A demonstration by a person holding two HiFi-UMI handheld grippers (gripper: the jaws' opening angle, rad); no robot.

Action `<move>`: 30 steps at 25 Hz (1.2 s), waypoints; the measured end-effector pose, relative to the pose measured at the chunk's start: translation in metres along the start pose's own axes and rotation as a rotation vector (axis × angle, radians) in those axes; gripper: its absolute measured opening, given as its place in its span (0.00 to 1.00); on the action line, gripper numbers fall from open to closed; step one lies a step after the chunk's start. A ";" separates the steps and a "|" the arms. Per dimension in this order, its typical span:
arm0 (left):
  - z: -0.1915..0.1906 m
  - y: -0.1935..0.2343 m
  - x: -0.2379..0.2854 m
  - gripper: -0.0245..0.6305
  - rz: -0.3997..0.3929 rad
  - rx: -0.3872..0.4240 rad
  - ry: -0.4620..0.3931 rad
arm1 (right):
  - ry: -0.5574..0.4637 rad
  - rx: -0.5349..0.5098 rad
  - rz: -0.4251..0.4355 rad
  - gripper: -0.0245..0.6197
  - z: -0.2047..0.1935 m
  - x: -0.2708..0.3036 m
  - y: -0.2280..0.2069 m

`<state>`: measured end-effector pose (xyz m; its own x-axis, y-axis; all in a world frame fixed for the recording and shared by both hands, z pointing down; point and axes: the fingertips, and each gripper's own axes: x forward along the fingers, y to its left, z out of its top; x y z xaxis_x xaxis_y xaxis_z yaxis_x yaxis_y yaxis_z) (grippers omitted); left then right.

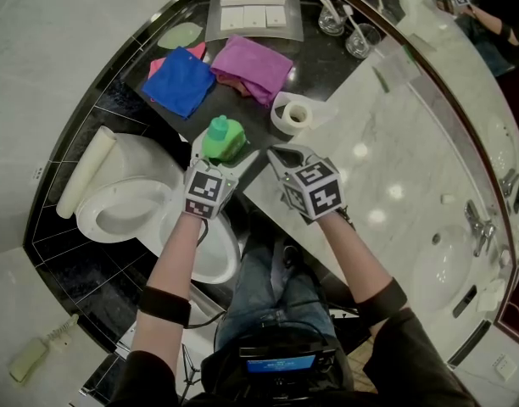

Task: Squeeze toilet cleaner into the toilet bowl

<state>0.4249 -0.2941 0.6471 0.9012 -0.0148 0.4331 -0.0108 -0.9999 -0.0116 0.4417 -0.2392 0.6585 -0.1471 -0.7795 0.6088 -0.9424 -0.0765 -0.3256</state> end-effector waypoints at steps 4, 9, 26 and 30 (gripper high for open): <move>-0.003 -0.004 -0.002 0.68 0.001 0.000 0.008 | 0.003 -0.002 0.000 0.04 -0.003 -0.004 0.001; -0.001 0.002 -0.002 0.68 0.037 -0.004 0.012 | -0.003 -0.002 0.000 0.04 -0.003 -0.008 -0.001; 0.000 -0.027 -0.109 0.68 0.212 -0.035 0.124 | -0.041 -0.091 0.073 0.04 0.003 -0.071 0.048; 0.004 -0.058 -0.157 0.68 0.262 -0.068 0.148 | -0.044 -0.123 0.102 0.04 -0.008 -0.103 0.070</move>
<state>0.2857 -0.2340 0.5761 0.7909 -0.2681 0.5501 -0.2681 -0.9599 -0.0824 0.3885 -0.1595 0.5791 -0.2334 -0.8062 0.5437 -0.9532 0.0792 -0.2918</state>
